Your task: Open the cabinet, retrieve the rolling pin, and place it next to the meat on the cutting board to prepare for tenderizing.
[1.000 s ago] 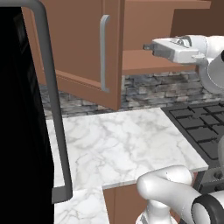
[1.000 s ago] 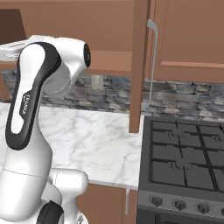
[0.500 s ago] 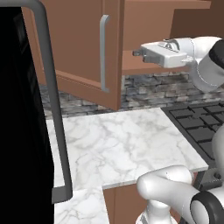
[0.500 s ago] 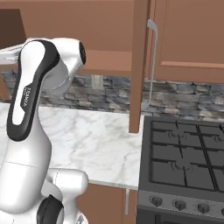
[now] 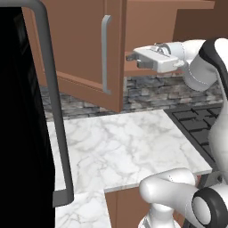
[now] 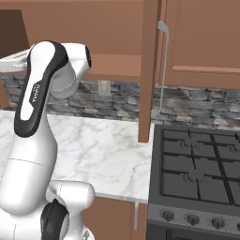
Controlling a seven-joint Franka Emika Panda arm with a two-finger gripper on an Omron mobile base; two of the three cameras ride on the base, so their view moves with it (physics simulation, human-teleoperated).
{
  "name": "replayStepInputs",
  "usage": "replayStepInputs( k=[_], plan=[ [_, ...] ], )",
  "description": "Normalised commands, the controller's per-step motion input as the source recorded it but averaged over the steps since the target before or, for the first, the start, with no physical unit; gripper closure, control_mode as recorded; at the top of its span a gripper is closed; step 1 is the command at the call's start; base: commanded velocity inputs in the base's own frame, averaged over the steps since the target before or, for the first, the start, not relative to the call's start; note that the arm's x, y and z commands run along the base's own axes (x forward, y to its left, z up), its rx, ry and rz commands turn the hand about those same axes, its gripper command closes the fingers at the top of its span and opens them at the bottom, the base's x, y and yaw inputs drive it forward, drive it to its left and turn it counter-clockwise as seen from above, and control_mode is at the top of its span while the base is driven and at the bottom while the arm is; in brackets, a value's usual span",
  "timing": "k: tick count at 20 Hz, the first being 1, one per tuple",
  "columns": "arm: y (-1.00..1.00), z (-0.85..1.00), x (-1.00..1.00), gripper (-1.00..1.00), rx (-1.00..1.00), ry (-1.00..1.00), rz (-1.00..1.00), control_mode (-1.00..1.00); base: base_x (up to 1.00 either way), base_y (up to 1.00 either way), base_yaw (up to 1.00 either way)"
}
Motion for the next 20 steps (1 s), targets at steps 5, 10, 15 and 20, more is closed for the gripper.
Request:
replayStepInputs(
  k=[5,10,15,20],
  plan=[
    [0.12,-0.02,0.28,-1.00,-0.04,-0.03,0.07,-1.00,0.00,0.00,0.00],
    [0.16,-0.01,0.16,-1.00,-0.05,-0.02,0.08,-1.00,0.00,0.00,0.00],
    [0.32,-0.03,0.01,-1.00,-0.07,-0.01,0.07,-1.00,0.00,0.00,0.00],
    [0.52,-0.08,-0.12,-1.00,-0.06,-0.01,0.10,-1.00,0.00,0.00,0.00]
  ],
)
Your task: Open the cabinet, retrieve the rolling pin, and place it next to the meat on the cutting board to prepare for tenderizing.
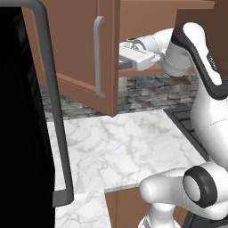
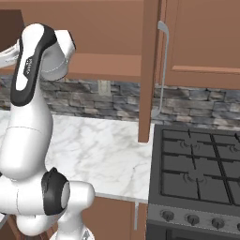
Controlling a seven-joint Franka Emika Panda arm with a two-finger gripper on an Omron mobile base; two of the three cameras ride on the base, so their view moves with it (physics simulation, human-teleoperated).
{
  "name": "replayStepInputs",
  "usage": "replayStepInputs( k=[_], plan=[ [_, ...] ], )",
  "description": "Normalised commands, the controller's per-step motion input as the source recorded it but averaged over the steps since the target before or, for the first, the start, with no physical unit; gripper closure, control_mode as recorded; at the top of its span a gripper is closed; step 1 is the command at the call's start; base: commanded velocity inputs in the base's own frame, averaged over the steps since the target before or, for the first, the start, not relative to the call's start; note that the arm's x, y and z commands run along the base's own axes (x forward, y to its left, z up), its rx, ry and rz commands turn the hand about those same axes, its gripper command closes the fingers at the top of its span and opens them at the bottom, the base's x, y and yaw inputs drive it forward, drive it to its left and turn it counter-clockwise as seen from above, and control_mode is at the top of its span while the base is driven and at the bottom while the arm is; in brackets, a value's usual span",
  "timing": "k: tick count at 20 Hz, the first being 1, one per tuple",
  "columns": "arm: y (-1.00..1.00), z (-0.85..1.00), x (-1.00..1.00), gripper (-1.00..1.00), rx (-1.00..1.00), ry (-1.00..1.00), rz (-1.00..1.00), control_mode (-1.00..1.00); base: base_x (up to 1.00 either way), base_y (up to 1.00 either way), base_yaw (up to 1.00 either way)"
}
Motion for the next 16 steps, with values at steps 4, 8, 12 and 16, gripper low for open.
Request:
replayStepInputs(
  k=[4,8,12,16],
  plan=[
    [0.55,-0.10,-0.25,-1.00,-0.05,-0.01,0.11,-1.00,0.00,0.00,0.00],
    [0.62,-0.12,-0.24,-1.00,-0.04,0.00,0.11,-1.00,0.00,0.00,0.00],
    [0.67,-0.16,-0.18,-1.00,-0.03,0.00,0.10,-1.00,0.00,0.00,0.00],
    [0.65,-0.22,-0.08,-1.00,-0.03,-0.01,0.09,-1.00,0.00,0.00,0.00]
  ],
)
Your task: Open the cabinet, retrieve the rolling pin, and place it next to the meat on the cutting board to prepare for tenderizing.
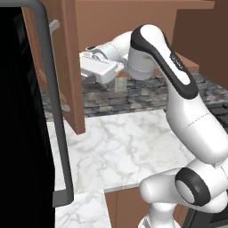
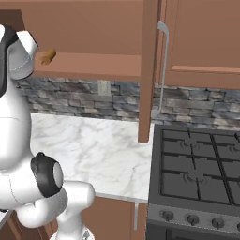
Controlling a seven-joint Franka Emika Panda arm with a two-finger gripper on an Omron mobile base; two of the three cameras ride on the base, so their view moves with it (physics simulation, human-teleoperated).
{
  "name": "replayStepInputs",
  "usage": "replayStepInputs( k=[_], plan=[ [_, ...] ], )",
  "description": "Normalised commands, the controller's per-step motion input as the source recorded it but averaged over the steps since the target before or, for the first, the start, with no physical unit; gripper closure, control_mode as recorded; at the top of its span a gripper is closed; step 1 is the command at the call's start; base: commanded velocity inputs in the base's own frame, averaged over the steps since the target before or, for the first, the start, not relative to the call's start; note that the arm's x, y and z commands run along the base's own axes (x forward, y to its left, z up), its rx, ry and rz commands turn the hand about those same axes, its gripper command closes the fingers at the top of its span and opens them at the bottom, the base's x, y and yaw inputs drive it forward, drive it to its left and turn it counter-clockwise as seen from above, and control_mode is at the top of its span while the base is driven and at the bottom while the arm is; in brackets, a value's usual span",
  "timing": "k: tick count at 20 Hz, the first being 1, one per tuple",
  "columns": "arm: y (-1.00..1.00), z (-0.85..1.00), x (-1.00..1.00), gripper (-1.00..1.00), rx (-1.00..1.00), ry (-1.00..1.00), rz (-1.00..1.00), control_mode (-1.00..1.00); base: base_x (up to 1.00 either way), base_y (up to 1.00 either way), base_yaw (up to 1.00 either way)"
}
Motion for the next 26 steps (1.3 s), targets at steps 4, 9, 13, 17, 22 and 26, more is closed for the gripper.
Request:
replayStepInputs(
  k=[4,9,13,17,22,26],
  plan=[
    [0.60,-0.18,-0.01,-1.00,-0.01,0.00,0.08,-1.00,0.00,0.00,0.00],
    [0.56,-0.13,0.00,-1.00,-0.02,0.00,0.06,-1.00,0.00,0.00,0.00],
    [0.31,-0.02,-0.01,-1.00,-0.02,0.00,0.01,-1.00,0.00,0.00,0.00],
    [0.03,0.00,-0.09,-1.00,0.00,-0.04,-0.01,-1.00,0.00,0.00,0.00],
    [-0.05,0.00,-0.10,-1.00,0.00,-0.06,-0.01,-1.00,0.00,0.00,0.00],
    [-0.19,0.00,-0.27,-1.00,0.00,-0.10,-0.08,-1.00,0.00,0.00,0.00]
  ],
)
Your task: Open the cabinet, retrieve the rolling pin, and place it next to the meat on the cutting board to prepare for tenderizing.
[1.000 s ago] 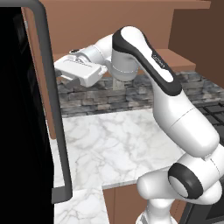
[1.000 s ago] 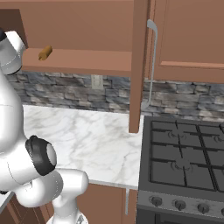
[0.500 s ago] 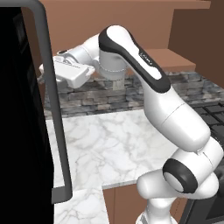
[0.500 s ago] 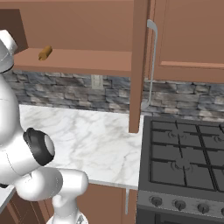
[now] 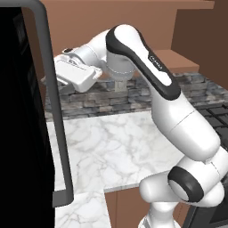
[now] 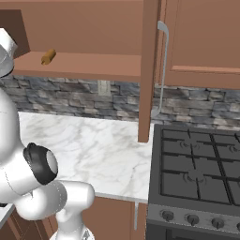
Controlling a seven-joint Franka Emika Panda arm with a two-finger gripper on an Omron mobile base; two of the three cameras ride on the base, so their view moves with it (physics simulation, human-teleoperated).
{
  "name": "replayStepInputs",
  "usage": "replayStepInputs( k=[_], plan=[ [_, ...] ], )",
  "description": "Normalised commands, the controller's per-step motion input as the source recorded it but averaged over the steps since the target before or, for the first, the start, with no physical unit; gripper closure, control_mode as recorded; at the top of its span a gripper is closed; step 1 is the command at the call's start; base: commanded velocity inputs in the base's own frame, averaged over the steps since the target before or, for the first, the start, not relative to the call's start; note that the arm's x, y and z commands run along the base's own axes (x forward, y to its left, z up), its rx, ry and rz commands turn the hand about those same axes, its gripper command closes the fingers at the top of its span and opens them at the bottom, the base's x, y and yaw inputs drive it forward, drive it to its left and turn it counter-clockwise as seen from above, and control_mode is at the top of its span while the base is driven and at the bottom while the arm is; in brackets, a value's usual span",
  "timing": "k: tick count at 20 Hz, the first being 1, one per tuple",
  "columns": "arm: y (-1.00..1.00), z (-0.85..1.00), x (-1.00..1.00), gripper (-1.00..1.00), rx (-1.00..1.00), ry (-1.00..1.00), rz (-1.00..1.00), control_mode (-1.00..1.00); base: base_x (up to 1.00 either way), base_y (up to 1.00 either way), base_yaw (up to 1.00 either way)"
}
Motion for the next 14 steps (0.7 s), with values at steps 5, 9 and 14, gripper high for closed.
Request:
replayStepInputs(
  k=[5,9,14],
  plan=[
    [-0.22,0.00,-0.31,-1.00,0.00,-0.11,-0.12,-1.00,0.00,0.00,0.00],
    [-0.27,0.00,-0.25,-1.00,0.00,-0.07,-0.16,-1.00,0.00,0.00,0.00],
    [-0.33,0.00,-0.09,-1.00,0.00,-0.04,-0.19,-1.00,0.00,0.00,0.00]
  ],
)
